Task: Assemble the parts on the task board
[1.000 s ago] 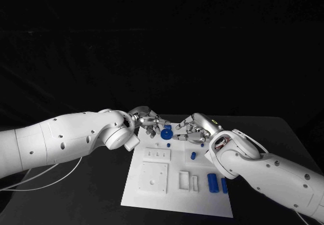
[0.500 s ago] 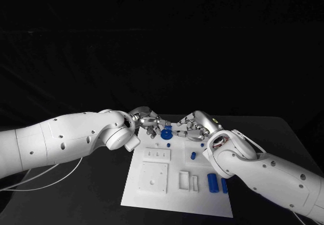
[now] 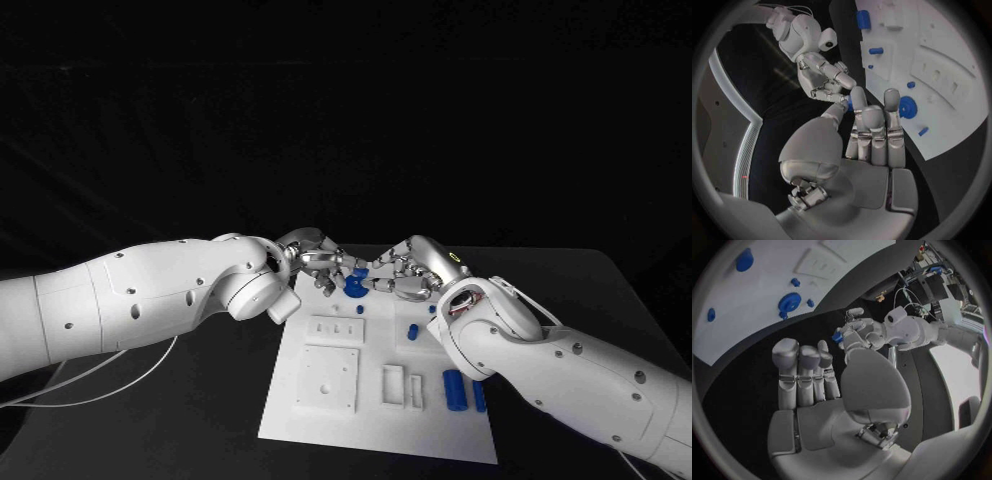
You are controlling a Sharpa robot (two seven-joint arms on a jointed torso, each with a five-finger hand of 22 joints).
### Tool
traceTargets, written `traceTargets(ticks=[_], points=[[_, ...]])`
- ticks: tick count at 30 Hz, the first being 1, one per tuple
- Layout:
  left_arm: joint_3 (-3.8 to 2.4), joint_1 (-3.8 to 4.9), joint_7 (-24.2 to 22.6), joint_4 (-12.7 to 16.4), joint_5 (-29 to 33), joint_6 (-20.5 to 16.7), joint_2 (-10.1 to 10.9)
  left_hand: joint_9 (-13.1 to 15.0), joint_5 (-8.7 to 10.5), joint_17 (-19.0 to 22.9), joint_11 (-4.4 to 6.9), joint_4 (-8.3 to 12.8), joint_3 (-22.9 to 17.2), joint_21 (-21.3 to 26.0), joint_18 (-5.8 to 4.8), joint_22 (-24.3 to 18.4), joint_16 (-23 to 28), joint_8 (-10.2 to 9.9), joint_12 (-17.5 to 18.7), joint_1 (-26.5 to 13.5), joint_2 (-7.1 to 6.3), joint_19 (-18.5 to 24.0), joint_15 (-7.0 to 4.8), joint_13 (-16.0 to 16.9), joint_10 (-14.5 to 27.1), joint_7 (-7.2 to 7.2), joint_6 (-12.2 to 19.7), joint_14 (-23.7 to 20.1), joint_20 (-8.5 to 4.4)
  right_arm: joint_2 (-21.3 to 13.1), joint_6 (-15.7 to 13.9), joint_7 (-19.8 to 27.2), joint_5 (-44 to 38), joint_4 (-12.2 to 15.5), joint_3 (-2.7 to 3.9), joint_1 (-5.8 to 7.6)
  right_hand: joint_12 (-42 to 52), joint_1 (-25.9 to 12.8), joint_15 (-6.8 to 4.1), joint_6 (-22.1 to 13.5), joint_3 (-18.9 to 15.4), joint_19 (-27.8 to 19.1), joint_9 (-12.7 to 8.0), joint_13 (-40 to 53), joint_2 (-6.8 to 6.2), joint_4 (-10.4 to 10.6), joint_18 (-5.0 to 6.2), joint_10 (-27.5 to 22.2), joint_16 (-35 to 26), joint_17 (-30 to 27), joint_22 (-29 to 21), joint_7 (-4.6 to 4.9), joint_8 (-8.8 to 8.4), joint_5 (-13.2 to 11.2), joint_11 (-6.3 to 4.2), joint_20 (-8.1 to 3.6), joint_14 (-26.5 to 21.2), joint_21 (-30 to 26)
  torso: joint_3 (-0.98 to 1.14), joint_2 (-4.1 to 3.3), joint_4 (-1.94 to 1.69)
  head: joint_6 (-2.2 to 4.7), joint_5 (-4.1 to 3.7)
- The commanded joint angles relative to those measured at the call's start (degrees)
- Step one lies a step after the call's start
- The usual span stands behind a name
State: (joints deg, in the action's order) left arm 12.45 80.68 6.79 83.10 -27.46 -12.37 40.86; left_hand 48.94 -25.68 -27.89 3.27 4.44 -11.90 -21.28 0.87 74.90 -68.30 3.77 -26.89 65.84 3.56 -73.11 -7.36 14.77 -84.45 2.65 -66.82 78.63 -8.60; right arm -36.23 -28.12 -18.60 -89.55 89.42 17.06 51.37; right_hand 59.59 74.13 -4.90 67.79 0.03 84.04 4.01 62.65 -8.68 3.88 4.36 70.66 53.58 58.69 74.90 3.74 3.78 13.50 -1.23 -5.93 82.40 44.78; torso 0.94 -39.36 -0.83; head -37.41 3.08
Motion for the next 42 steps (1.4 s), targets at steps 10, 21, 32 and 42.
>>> traceTargets(ticks=[10,21,32,42], points=[[0.0,0.05,0.0,0.3,0.8,1.3,-0.3,0.1,-0.15,-0.2,0.81,0.2,-0.7,-0.3,-0.4,0.9,0.3,0.2,-0.1,3.0,2.44,-0.5,-0.21,-0.2,-2.1,-3.06,-3.6,0.1,0.0,0.7,-0.3,0.9,0.0,-0.2,0.0,-0.04,0.8,0.1,-0.29,1.6,12.2,2.3,-0.1,0.5,0.76,-2.5,0.2,0.8,0.4,0.6,5.6,-0.54,-0.23,-9.4,-0.39,-0.31,0.6,1.0,0.0,0.03,0.0,0.02,0.06],[0.08,0.05,0.3,0.3,1.3,2.4,-0.4,0.1,-0.15,-0.2,0.81,0.2,-0.7,-0.3,-0.4,0.9,0.3,0.2,-0.1,3.0,2.44,-0.5,-0.21,-0.2,-2.1,-3.06,-3.6,0.1,0.0,0.9,-0.5,1.4,0.4,-0.4,0.0,-0.04,1.3,-1.5,-0.55,3.1,21.1,2.2,0.0,1.3,1.73,-6.1,-0.12,1.4,0.7,1.0,5.7,-0.97,-0.17,-10.4,-0.83,-0.6,0.7,1.9,0.02,0.02,0.02,0.08,0.05],[0.13,0.05,0.7,0.3,1.4,3.6,-0.5,0.2,0.06,-0.3,0.77,0.1,-0.7,-0.2,-0.41,0.9,0.4,0.1,0.1,3.1,2.36,-0.4,-0.17,-0.3,-2.1,-3.01,-3.4,0.0,0.03,1.0,-0.8,2.2,1.2,-0.3,0.01,-0.04,1.6,-2.2,-0.65,3.8,21.1,2.2,0.0,1.8,1.8,-6.5,-0.23,1.9,0.8,1.2,5.8,-1.23,-0.15,-10.1,-0.96,-0.71,0.7,2.3,0.01,0.02,0.02,0.08,0.03],[0.15,0.05,0.7,0.3,1.4,4.8,-0.4,0.3,1.33,-0.3,0.82,-0.7,-0.1,0.0,-0.39,1.0,0.6,0.2,0.9,4.4,1.96,-0.2,-0.01,-0.5,-2.0,-2.87,-2.7,-0.3,0.16,1.0,-0.5,1.6,1.0,-0.3,0.01,-0.04,1.4,-2.7,-0.66,3.7,18.6,2.2,-0.1,1.9,1.35,-5.7,-0.25,2.1,0.9,1.3,5.8,-1.25,-0.17,-7.6,-0.97,-0.74,0.7,2.4,0.01,0.0,0.03,0.13,-0.05]])
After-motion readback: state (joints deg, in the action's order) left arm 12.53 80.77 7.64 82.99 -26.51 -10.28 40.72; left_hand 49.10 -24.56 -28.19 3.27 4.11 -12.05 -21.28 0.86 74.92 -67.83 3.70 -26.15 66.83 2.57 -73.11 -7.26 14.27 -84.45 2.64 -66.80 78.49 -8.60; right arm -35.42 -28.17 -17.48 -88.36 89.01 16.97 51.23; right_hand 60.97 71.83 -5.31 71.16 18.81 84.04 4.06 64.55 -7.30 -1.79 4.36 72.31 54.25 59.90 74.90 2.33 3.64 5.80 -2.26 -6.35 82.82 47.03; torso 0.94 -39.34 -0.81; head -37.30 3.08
